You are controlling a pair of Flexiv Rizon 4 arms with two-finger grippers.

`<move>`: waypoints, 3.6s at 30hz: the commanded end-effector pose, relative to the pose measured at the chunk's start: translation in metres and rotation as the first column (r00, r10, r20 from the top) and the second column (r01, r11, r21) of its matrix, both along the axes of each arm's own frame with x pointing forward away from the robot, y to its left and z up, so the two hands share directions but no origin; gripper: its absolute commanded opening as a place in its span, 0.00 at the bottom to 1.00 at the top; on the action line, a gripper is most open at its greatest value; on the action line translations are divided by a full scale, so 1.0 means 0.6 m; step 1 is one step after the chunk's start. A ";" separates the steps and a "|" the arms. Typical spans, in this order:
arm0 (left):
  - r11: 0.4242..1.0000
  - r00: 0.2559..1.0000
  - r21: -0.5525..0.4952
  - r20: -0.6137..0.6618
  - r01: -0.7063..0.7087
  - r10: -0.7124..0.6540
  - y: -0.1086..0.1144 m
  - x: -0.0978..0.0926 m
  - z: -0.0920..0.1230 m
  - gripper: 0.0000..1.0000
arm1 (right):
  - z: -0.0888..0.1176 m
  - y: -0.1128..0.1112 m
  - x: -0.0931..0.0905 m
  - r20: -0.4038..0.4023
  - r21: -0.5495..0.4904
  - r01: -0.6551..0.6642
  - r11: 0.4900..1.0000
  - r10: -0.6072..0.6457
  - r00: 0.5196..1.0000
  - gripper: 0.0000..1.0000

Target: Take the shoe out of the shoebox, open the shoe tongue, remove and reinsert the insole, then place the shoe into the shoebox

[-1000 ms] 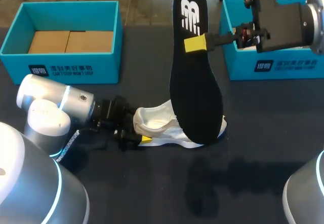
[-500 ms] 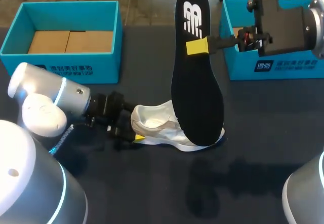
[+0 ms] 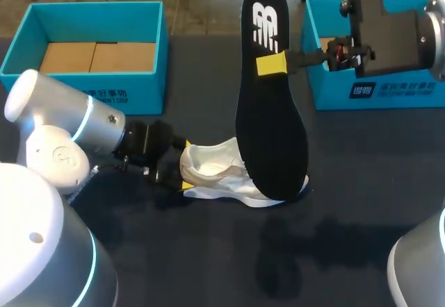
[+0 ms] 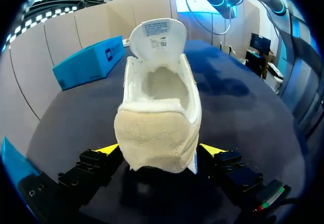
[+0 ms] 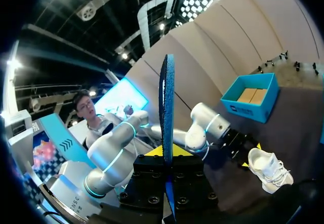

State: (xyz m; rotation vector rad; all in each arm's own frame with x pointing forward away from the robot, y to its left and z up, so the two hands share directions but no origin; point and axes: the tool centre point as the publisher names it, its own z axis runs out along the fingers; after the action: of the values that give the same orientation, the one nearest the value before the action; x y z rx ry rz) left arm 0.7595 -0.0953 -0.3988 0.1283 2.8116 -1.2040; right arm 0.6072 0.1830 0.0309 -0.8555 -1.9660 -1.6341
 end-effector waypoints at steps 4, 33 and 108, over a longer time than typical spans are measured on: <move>0.981 0.999 0.193 0.043 -0.001 -0.007 0.006 0.008 0.024 1.00 | -0.001 0.005 0.002 -0.002 -0.002 0.001 1.000 -0.001 1.000 0.00; 0.968 0.999 0.247 0.052 -0.028 0.016 0.011 0.017 0.028 1.00 | -0.001 0.005 0.002 -0.002 -0.002 0.001 1.000 -0.001 1.000 0.00; 0.854 0.992 0.518 0.125 -0.045 -0.023 -0.030 0.023 0.192 1.00 | -0.001 0.005 0.002 -0.002 -0.002 0.001 1.000 -0.001 1.000 0.00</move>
State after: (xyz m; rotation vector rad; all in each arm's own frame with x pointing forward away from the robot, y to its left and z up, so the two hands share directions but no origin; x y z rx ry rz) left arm 0.7683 -0.1068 -0.2783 0.2113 2.9344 -0.3931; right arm 0.6065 0.1826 0.0299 -0.8561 -1.9642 -1.6367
